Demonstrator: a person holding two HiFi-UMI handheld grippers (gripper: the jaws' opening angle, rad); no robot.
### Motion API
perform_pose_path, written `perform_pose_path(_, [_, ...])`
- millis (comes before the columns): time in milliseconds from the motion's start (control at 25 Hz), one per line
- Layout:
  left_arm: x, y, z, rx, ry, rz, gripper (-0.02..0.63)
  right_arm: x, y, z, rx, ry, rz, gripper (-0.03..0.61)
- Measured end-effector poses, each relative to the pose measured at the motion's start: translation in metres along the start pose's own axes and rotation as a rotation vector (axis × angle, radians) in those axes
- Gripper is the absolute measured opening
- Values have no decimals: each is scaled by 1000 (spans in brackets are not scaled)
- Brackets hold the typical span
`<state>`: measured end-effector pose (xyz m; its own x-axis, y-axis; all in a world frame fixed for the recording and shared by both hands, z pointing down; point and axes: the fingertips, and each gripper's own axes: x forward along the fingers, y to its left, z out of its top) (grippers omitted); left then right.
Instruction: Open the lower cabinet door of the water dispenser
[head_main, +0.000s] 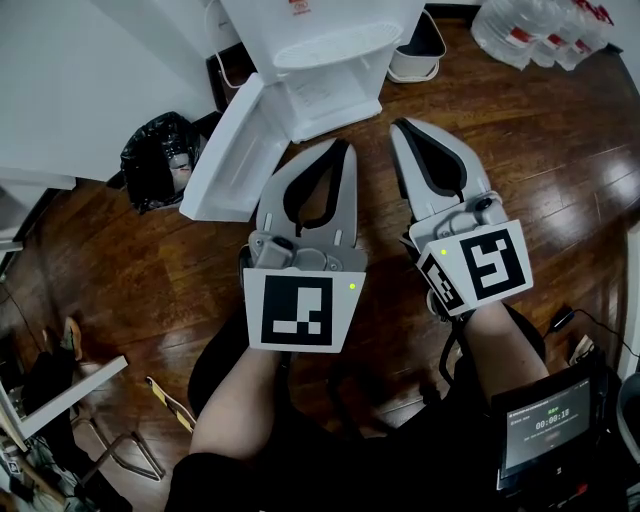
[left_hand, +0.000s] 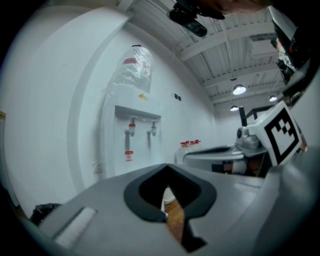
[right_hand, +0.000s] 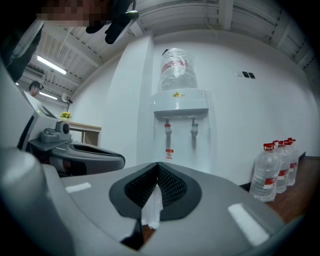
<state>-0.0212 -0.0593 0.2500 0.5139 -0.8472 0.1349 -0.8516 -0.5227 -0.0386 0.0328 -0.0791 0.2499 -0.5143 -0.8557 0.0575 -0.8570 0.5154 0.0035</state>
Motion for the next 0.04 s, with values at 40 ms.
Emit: perform_pose_path(40, [0,0,0,-1,1,0,20,0,0,0,0,1,1,5])
